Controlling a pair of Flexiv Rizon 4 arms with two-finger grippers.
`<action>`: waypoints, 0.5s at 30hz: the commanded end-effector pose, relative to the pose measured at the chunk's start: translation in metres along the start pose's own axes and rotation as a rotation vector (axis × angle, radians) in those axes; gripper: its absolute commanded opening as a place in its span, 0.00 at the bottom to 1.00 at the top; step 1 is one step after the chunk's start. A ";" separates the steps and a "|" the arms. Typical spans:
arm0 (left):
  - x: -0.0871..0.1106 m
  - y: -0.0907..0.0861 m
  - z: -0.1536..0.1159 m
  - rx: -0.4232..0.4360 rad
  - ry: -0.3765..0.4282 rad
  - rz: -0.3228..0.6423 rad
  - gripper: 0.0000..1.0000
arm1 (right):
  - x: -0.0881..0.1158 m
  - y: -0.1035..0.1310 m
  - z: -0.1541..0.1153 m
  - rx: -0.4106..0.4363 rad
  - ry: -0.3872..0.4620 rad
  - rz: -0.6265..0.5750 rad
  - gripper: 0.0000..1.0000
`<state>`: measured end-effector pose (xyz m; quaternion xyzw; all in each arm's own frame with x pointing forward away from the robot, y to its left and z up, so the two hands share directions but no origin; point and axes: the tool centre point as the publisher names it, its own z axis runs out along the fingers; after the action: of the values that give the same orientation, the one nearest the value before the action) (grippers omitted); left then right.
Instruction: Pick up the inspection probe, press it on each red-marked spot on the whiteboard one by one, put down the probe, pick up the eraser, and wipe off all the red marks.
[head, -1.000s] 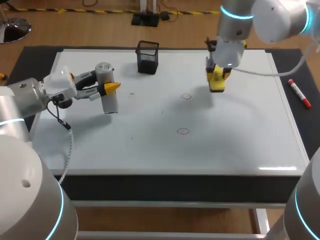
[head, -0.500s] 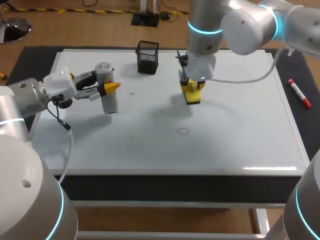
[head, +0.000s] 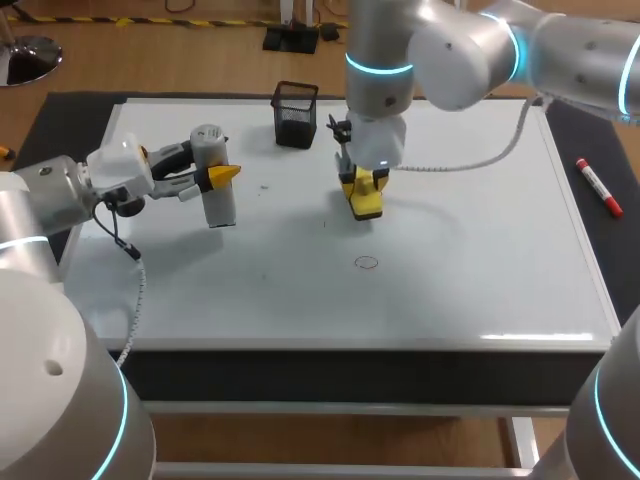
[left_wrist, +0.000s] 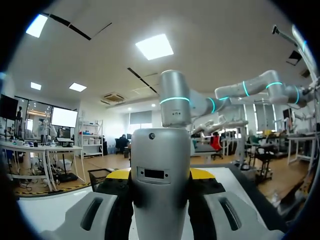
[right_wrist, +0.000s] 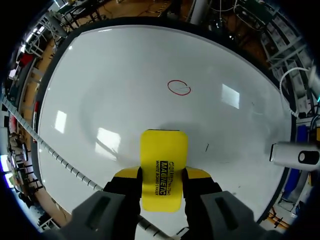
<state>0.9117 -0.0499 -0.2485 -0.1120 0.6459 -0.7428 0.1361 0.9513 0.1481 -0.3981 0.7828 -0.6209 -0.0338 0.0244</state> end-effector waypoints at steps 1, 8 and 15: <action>0.000 0.000 0.001 0.003 -0.002 0.002 0.00 | -0.001 -0.012 -0.002 -0.020 -0.007 0.003 0.00; 0.000 0.000 0.001 0.003 -0.002 0.002 0.00 | 0.003 -0.023 0.008 -0.030 -0.003 0.004 0.00; 0.000 0.000 0.001 0.003 -0.002 0.002 0.00 | 0.006 -0.028 0.017 -0.032 0.013 0.004 0.00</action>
<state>0.9116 -0.0497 -0.2484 -0.1120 0.6461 -0.7427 0.1360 0.9742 0.1458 -0.4141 0.7798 -0.6237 -0.0399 0.0361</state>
